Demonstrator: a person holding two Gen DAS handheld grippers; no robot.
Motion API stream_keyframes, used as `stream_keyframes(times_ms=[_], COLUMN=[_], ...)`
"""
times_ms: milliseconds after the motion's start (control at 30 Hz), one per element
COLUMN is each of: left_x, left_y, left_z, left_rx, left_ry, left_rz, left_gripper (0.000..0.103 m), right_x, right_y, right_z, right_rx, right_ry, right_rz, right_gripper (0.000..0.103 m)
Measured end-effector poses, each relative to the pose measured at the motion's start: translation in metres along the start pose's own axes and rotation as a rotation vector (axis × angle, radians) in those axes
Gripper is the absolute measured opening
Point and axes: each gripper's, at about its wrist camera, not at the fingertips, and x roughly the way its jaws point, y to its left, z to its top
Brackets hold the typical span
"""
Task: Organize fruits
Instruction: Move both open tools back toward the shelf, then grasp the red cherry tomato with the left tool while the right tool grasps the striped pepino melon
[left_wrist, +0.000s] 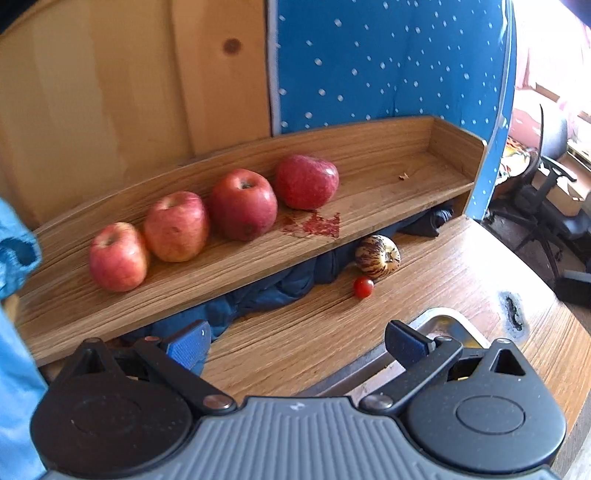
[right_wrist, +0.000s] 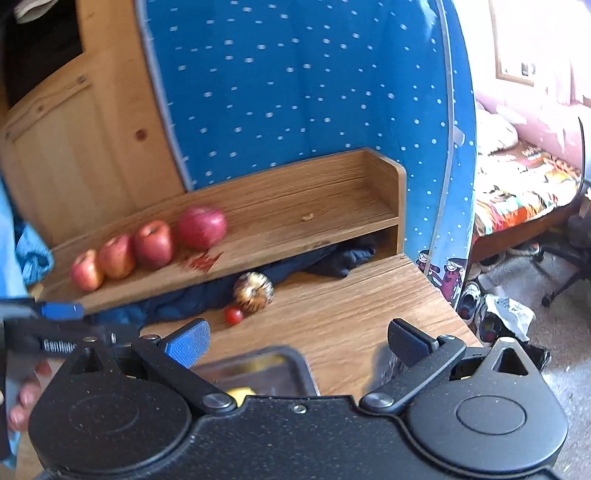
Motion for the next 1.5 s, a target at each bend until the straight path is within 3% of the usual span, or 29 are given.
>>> stream_keyframes(times_ms=[367,500,700,933,1033,1133,1333,1500], left_x=[0.055,0.070,0.098,0.123,0.126,0.127,0.133,0.144], left_y=[-0.008,-0.009,-0.015,-0.020,-0.028,-0.030,-0.036,-0.034], left_z=[0.018,0.016,0.016,0.015,0.014,0.013,0.014,0.017], left_rx=[0.094,0.157,0.200,0.230,0.300,0.309,0.302,0.232], left_ry=[0.018,-0.022,0.020,0.039,0.044,0.027,0.035,0.064], left_rz=[-0.068,-0.185,-0.331,-0.346,-0.360,-0.365,-0.366,-0.338], left_gripper=[0.102,0.102,0.102,0.102,0.102,0.101,0.085,0.073], right_x=[0.059,0.084,0.120,0.176,0.192,0.205,0.219,0.226], right_y=[0.012,0.021,0.031,0.039,0.039,0.041,0.050,0.056], right_z=[0.026,0.033,0.045,0.051,0.052,0.055,0.055,0.056], right_rx=[-0.012,-0.036,-0.039,-0.105,-0.122,-0.121,-0.159,-0.184], right_ry=[0.116,0.150,0.204,0.316,0.332,0.343,0.374,0.383], right_rz=[0.050,0.071,0.114,0.164,0.176,0.177,0.195,0.184], right_gripper=[0.102,0.102,0.102,0.096,0.091,0.085,0.077,0.064])
